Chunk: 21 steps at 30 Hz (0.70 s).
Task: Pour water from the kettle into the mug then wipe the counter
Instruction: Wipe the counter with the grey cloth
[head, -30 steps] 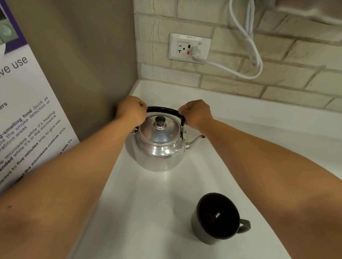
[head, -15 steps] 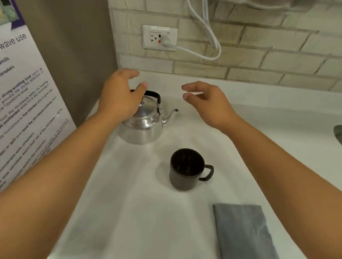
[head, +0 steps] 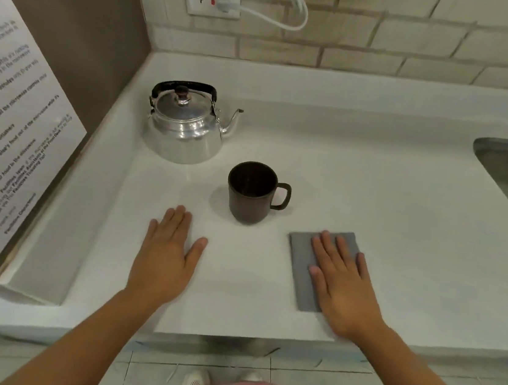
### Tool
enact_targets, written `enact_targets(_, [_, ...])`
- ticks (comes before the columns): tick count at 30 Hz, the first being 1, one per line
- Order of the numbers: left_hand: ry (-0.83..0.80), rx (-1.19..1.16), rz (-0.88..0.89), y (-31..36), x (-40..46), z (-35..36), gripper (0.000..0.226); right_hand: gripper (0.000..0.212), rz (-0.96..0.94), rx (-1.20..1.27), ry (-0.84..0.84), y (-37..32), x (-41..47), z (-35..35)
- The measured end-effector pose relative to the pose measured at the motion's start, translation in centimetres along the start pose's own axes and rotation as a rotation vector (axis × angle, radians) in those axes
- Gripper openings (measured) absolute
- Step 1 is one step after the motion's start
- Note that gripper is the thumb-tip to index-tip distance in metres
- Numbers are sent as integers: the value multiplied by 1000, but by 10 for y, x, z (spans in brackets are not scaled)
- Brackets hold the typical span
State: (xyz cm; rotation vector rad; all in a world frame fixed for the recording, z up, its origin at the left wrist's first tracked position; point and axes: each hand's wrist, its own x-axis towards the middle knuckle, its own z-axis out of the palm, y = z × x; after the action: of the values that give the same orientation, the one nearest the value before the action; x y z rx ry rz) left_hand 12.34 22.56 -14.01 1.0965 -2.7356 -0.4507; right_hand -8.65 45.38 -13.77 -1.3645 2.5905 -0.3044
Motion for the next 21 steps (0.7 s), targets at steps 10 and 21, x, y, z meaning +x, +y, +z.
enact_targets(10, [7, 1, -17, -2, -1, 4, 68, 56, 4, -77, -74, -13, 91, -11])
enact_targets(21, [49, -62, 63, -52, -17, -21, 48, 62, -450, -21, -156, -120, -17, 31])
